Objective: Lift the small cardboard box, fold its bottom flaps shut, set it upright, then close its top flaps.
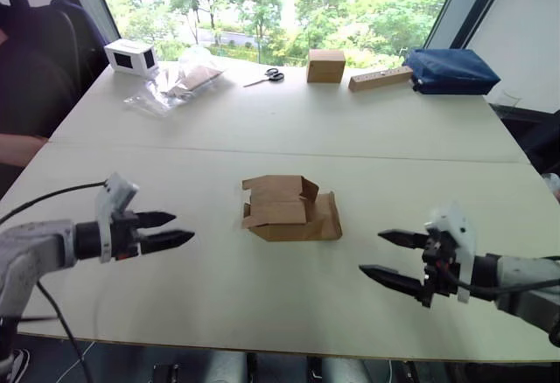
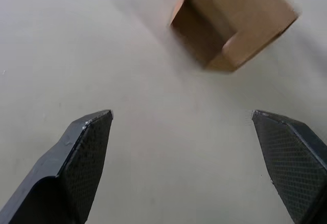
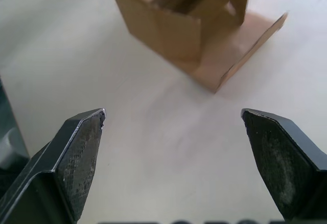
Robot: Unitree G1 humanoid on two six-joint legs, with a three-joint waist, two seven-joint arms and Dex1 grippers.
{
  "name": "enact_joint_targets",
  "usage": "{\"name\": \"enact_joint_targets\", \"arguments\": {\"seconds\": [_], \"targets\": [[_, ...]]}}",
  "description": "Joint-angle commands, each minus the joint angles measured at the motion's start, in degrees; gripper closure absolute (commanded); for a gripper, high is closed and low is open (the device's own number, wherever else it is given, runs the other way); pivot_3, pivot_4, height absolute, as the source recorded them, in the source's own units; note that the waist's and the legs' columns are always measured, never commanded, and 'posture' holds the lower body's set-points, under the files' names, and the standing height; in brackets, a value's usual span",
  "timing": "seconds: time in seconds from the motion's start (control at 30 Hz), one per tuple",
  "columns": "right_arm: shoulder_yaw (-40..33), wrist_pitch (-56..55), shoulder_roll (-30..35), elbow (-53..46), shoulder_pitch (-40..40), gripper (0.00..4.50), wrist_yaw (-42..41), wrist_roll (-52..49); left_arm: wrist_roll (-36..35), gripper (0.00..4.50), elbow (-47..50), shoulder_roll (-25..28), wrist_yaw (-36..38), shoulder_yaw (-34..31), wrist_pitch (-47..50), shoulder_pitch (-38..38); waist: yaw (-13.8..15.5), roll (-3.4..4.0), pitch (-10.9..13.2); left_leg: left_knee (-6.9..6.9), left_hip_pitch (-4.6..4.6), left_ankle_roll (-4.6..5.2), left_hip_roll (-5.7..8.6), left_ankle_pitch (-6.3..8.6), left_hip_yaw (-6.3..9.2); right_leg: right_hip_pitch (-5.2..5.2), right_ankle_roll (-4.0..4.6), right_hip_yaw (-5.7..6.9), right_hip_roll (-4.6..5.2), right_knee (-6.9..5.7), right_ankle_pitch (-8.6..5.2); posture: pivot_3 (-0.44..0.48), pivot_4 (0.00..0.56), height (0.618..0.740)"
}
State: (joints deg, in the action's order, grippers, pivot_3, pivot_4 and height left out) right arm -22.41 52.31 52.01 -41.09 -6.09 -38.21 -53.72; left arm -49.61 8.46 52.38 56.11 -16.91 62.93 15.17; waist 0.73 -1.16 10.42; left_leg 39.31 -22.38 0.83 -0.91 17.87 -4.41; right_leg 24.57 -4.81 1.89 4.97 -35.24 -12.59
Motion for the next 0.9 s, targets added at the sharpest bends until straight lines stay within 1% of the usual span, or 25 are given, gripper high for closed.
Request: {"name": "enact_joint_targets", "arguments": {"seconds": [0.03,0.07,0.1,0.2,0.3,0.37,0.5,0.7,0.9], "targets": [[-1.54,0.36,-0.82,-1.7,4.95,0.0,3.11,-5.68,-7.2,0.04,-3.13,-3.88,-2.28,-0.2,8.06,7.79,-0.05,-0.01,0.0,0.0,0.01,0.0,0.01,0.0,0.0,0.0,-0.16,0.0,0.0,-0.01,0.09,0.0,0.15,0.74],[-0.86,0.55,-0.8,-1.77,6.2,0.0,4.0,-5.95,-7.62,0.04,-4.31,-4.92,-3.59,0.18,9.98,9.67,-0.06,-0.02,0.0,0.0,0.0,0.0,0.0,0.0,0.01,-0.01,-0.18,0.0,-0.02,0.0,0.1,0.0,0.15,0.74],[0.83,0.4,-0.57,-2.58,8.18,0.0,5.04,-5.32,-7.64,0.04,-5.12,-6.88,-4.61,2.01,11.35,11.89,-0.16,-0.02,-0.01,0.0,0.0,0.0,0.01,0.0,0.02,-0.01,-0.2,0.0,-0.02,-0.02,0.11,0.0,0.15,0.74],[5.77,-0.33,0.12,-5.03,12.57,0.0,7.89,-1.49,-5.54,0.04,-11.29,-13.79,-7.08,7.29,13.43,17.24,-0.13,0.0,-0.02,0.0,0.02,0.0,0.04,-0.01,0.0,-0.01,-0.22,-0.01,-0.02,-0.11,0.12,0.0,0.15,0.74],[7.99,-0.07,0.85,-6.09,13.36,0.0,8.91,0.74,-2.87,0.04,-16.45,-16.99,-6.9,10.26,12.39,18.91,-0.05,-0.09,-0.04,0.03,0.0,-0.03,0.07,-0.03,0.04,-0.02,-0.22,-0.01,-0.05,-0.09,0.12,0.0,0.15,0.74],[8.37,-0.17,0.95,-7.02,12.58,0.0,9.27,1.42,-2.67,0.04,-19.9,-19.13,-6.79,10.66,12.85,20.2,-0.22,-0.15,0.0,0.03,-0.01,-0.03,0.08,-0.03,0.03,0.0,-0.21,-0.01,-0.06,-0.1,0.12,0.0,0.15,0.74],[7.88,-0.41,0.52,-8.56,10.15,0.0,10.43,2.08,0.2,0.04,-21.15,-20.14,-3.71,14.77,10.02,20.67,-0.07,-0.15,-0.01,0.04,-0.02,-0.03,0.04,-0.03,0.02,0.02,-0.2,-0.03,-0.06,-0.1,0.12,0.0,0.15,0.74],[7.22,-0.81,-0.09,-9.87,7.26,0.0,12.0,2.33,2.24,0.04,-27.57,-22.35,-0.94,15.17,7.51,22.91,-0.03,-0.15,-0.02,0.07,-0.03,-0.02,0.04,-0.03,0.03,0.01,-0.18,-0.03,-0.03,-0.1,0.11,0.0,0.15,0.74],[6.94,-0.54,-0.32,-10.24,6.53,0.0,12.98,1.12,3.55,0.04,-30.25,-23.28,4.23,16.48,5.92,24.19,-0.06,-0.16,-0.02,0.07,-0.03,-0.02,0.04,-0.03,0.03,0.01,-0.18,-0.03,-0.03,-0.1,0.11,0.0,0.15,0.74]]}}
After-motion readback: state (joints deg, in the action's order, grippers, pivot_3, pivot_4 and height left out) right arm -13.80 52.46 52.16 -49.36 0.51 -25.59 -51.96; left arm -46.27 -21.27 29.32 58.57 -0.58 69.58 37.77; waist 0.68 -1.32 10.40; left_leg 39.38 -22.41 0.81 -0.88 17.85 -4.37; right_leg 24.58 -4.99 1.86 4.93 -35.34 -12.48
